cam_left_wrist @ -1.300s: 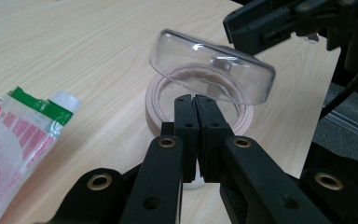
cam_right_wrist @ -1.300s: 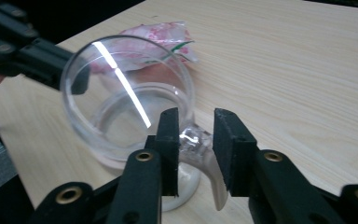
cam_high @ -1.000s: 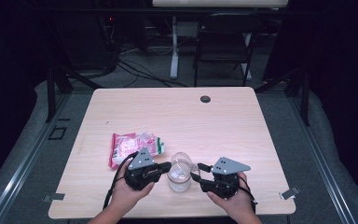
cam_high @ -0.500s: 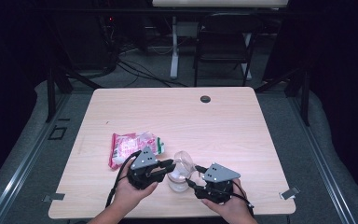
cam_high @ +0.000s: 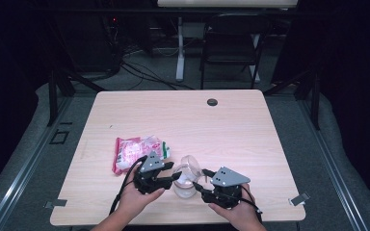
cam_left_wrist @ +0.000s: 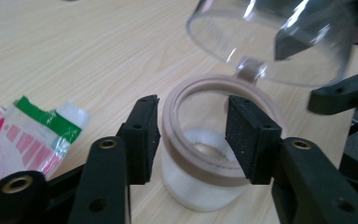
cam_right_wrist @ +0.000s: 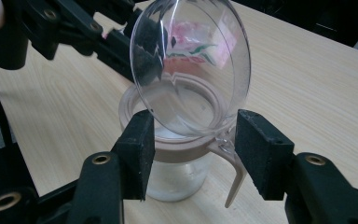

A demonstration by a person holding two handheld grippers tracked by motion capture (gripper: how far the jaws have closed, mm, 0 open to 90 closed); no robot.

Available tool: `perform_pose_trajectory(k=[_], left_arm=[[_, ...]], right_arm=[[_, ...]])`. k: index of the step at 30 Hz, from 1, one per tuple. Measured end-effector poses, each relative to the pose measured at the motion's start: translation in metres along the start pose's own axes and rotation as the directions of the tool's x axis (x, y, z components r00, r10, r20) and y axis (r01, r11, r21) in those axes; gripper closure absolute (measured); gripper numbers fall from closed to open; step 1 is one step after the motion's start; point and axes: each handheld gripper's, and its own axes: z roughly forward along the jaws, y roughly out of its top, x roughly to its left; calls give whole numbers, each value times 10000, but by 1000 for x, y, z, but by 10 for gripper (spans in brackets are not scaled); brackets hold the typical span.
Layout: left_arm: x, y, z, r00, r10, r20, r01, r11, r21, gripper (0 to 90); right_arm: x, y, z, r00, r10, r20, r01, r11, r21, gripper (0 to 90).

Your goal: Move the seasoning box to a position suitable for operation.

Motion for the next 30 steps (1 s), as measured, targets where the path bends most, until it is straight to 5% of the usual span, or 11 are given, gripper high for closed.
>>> perform_pose_trajectory(k=[22, 30], left_arm=[[1, -7, 7, 9997, -20, 225, 18, 10000, 83, 597], [1, -7, 7, 9998, -18, 192, 16, 10000, 78, 595]], right_arm=[[-18, -8, -4, 9972, 695, 271, -693, 9976, -73, 495], [-23, -13, -1, 9968, 794, 1, -794, 9967, 176, 493]])
